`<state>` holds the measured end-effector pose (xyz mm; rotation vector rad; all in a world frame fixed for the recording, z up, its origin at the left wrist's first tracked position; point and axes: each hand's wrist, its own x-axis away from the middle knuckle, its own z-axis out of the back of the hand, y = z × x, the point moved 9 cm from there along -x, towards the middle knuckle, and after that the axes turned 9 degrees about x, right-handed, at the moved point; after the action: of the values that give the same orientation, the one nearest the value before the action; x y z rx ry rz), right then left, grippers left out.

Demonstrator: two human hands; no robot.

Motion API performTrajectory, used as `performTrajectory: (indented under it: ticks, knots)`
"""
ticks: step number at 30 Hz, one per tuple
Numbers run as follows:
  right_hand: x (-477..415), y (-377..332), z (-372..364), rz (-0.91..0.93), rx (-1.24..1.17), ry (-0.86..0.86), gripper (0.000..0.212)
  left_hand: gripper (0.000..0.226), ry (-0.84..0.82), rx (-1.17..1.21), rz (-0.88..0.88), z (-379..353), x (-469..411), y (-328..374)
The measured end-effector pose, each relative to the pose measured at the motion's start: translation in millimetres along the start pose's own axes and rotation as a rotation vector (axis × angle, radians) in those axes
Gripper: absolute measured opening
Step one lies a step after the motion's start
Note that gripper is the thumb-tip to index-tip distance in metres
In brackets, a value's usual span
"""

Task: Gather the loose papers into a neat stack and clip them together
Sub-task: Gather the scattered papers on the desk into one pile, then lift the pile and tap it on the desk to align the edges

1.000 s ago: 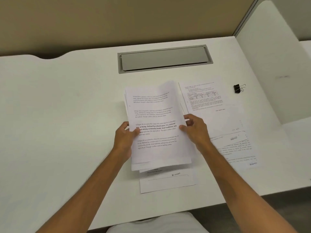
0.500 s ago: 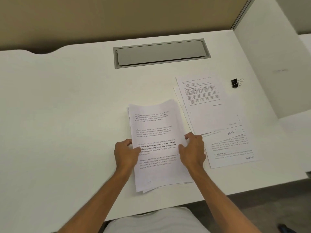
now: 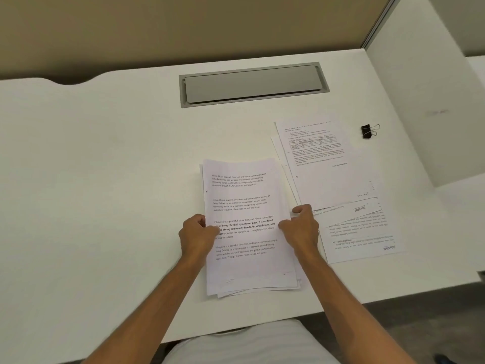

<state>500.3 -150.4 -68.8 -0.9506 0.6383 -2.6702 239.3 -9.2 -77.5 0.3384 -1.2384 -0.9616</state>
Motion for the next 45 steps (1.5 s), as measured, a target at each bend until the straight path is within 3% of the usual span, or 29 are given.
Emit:
performTrajectory:
  ticks: [4,5,7,12,17,24,27,31,35,37,45]
  knots:
    - [-6,7,-5,-0.068,-0.088,-0.074,0.021,0.017,0.007,-0.015,-0.002,1,0,0]
    - [-6,8,-9,-0.062,-0.113,-0.093,0.024,0.015,0.006,-0.019,-0.006,0,1,0]
    - [-6,7,-14,-0.042,-0.117,-0.127,0.033,0.011,0.002,-0.024,-0.017,0,1,2]
    - [-6,-4,-12,0.093,-0.109,-0.176,0.013,0.024,0.005,0.017,-0.049,3,-1,3]
    - [-6,-12,-8,0.174,-0.26,-0.295,0.041,0.028,-0.03,0.058,-0.045,9,-7,1]
    - [7,-39,7,0.359,-0.522,-0.474,0.037,0.041,-0.17,0.28,-0.094,29,-9,15]
    - [14,-55,12,0.442,-0.543,-0.492,0.037,0.026,-0.298,0.378,-0.133,36,-3,34]
    - [25,-86,26,0.593,-0.486,-0.421,0.034,0.015,-0.21,0.335,-0.359,63,7,73]
    - [36,-122,52,0.792,-0.155,-0.06,0.022,0.021,-0.08,0.301,-0.573,88,21,109]
    - [39,-134,59,0.783,-0.126,0.051,0.022,0.026,-0.019,0.291,-0.639,97,27,119]
    - [44,-146,37,0.755,-0.264,-0.042,0.025,0.036,-0.014,0.316,-0.623,98,21,105]
